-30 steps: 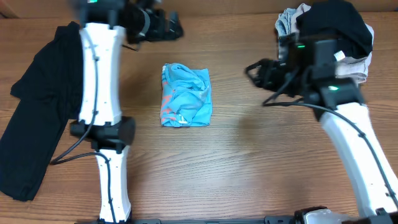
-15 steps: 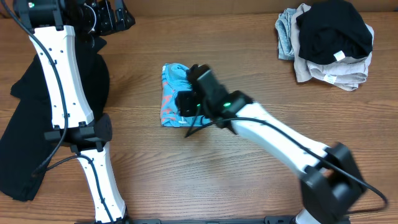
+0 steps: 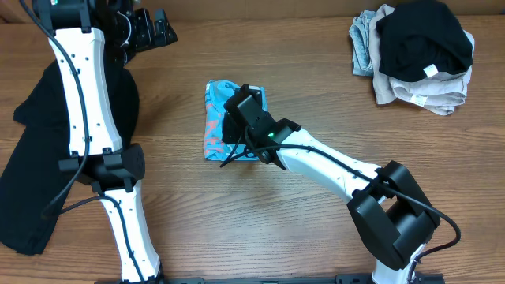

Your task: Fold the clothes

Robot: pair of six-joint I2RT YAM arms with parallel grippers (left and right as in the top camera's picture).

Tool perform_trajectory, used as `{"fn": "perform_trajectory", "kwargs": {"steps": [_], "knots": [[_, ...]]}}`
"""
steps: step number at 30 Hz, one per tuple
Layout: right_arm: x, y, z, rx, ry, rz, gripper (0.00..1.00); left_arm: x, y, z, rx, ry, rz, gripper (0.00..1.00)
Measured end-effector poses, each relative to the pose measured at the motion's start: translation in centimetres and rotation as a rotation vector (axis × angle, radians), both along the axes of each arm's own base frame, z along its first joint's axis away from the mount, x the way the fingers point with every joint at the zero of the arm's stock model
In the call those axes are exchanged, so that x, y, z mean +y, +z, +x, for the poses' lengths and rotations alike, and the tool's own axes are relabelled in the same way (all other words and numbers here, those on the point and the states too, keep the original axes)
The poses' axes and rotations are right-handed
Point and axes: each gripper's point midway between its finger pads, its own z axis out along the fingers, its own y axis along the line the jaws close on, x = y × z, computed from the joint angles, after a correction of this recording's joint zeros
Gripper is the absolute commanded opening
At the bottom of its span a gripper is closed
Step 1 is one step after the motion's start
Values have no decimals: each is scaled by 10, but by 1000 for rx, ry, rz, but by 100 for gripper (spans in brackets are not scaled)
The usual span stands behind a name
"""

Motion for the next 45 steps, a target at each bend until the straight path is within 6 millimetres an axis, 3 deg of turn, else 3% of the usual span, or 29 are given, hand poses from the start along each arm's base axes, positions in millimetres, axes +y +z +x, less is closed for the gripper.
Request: {"fn": "perform_trajectory", "kwargs": {"steps": [6,10,14,21,24,26,30,32,34,37,40,45], "knots": [[-8,-8,-6,42,-13,-29,10,1,-3,0,11,3,7,100],[-30,-22,-16,124,-32,-99,4,3,-4,0,12,7,16,100],[-60,-30,-25,236,-70,-168,4,4,-4,0,12,8,19,100],[-120,-25,-42,457,-131,-239,4,5,-5,0,7,-3,37,100],[-144,-26,-55,546,-138,-275,13,8,-6,0,7,-2,57,100],[-149,-26,-60,567,-121,-288,17,10,-6,0,7,1,66,100],[-145,-23,-57,539,-42,-294,28,11,-7,0,8,5,74,100],[-138,-13,-49,497,5,-290,39,12,-7,0,8,5,75,100],[-125,8,-31,408,62,-271,52,12,-7,0,8,5,75,100],[-95,47,2,214,154,-225,60,12,-7,1,7,7,78,100],[-59,81,20,23,257,-186,60,14,-7,2,0,12,88,100],[-12,94,21,-135,389,-170,60,18,-7,3,-1,20,99,100]]}}
